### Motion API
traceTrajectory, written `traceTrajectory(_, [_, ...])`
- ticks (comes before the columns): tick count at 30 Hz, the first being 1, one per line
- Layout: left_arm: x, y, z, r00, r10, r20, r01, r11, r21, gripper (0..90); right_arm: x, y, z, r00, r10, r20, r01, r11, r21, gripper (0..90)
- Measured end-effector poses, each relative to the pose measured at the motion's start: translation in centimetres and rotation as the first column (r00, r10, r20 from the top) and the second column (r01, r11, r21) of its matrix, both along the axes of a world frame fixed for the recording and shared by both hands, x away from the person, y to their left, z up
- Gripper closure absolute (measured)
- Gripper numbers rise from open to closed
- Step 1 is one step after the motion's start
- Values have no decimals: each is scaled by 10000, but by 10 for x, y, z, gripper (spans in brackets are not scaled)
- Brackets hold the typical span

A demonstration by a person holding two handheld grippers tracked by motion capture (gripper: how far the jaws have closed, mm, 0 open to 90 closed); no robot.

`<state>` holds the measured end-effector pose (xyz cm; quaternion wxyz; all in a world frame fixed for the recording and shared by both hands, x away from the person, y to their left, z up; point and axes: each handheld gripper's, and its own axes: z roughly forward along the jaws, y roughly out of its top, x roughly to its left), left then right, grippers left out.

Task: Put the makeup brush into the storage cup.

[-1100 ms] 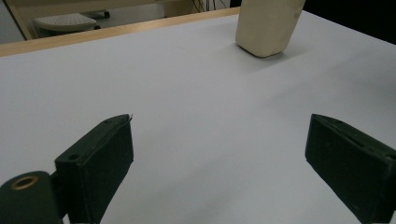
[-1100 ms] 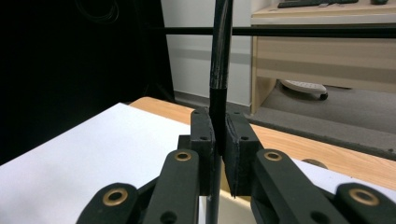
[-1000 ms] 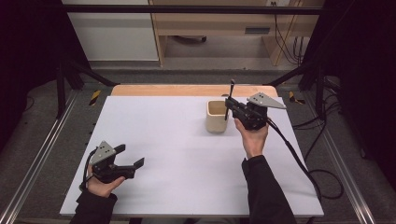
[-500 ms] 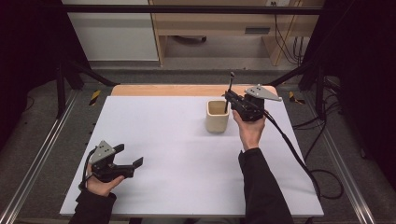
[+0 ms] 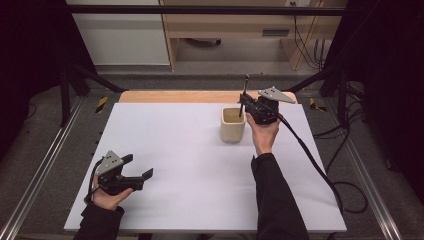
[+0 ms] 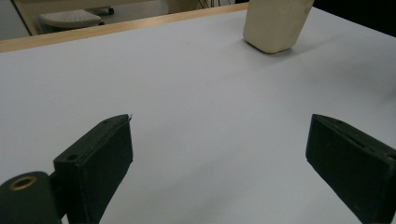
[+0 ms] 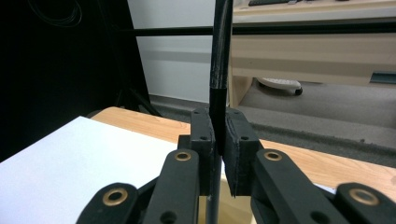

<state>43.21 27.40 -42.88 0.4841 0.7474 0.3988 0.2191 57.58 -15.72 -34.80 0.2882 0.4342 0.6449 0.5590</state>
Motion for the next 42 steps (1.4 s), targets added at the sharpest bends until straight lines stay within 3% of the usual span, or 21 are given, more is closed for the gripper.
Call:
traceTrajectory(13, [0, 1, 1, 10000, 33, 58, -33, 10000, -44, 70, 16, 5, -15, 9993, -166, -329, 167, 9999, 20, 832])
traceTrajectory(42, [-1, 1, 0, 10000, -23, 36, 23, 10000, 28, 70, 20, 13, -57, 9918, 130, -1269, -181, 9991, -392, 831])
